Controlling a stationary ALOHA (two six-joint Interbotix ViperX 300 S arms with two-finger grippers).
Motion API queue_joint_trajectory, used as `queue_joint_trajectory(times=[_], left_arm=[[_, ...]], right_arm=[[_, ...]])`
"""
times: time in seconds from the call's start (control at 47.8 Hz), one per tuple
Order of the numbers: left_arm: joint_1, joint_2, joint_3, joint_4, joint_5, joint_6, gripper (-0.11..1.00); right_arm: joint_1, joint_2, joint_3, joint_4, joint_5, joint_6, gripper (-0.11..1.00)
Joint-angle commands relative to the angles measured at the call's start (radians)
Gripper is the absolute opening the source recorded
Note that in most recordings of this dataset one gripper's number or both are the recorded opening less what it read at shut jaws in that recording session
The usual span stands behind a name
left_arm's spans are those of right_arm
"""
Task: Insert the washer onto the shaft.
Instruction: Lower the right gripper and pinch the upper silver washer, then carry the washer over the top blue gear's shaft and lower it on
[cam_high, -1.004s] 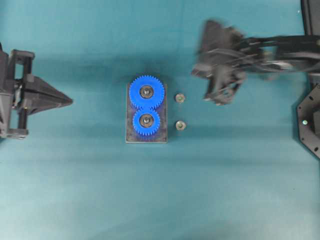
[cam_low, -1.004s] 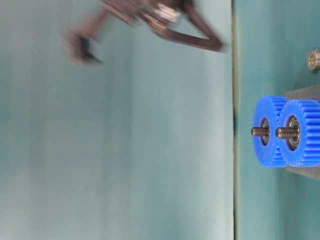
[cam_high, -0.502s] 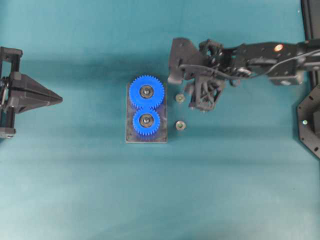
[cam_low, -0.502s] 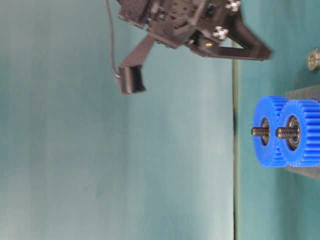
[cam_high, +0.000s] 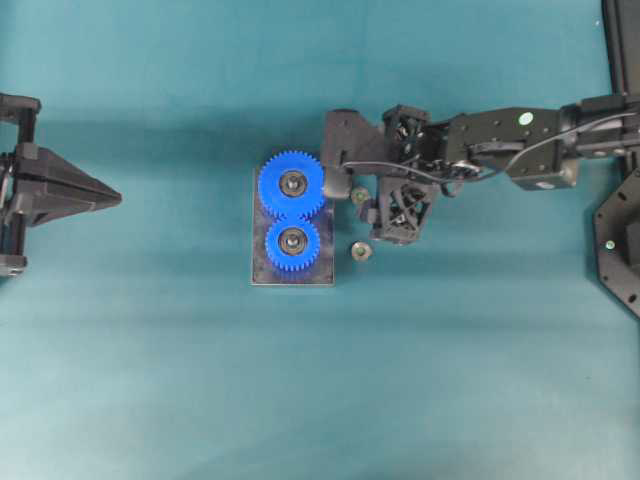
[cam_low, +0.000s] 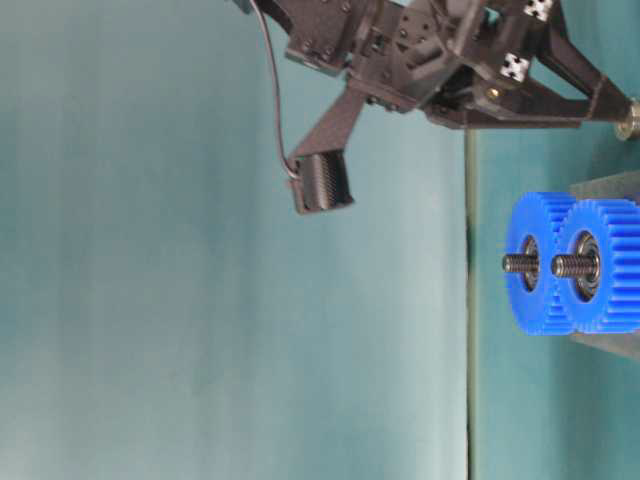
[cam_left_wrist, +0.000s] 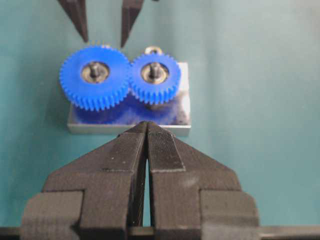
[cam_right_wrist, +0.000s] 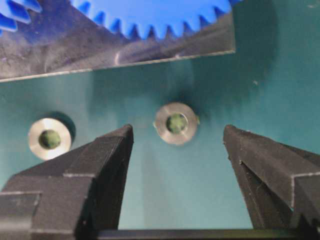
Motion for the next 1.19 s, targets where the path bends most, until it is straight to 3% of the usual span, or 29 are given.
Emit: queue_joint_trajectory(times=[0.0,0.355,0.46,0.669,1.171], left_arm=[[0.002,-0.003,-0.011,0.003,-0.003,0.002,0.01],[0.003,-0.006,-0.011,0.003,-0.005,0.0,0.01],[0.002,-0.008,-0.011,0.003,-0.003,0.0,0.01],[0.003,-0.008,-0.003,0.003,-0.005,-0.008,0.01],[0.003,-0.009,-0.002,0.003,-0.009,-0.009,0.01]], right_arm=[[0.005,0.002,-0.026,-0.002,-0.002,-0.003,0.78],[0.006,0.046,-0.034,-0.002,0.0,0.002,0.74],[0.006,0.048,-0.035,-0.002,0.0,0.005,0.64],[-0.009,0.051,-0.034,-0.002,0.015,0.023,0.33],[-0.017,-0.066,-0.097,-0.008,0.12,0.026,0.33]])
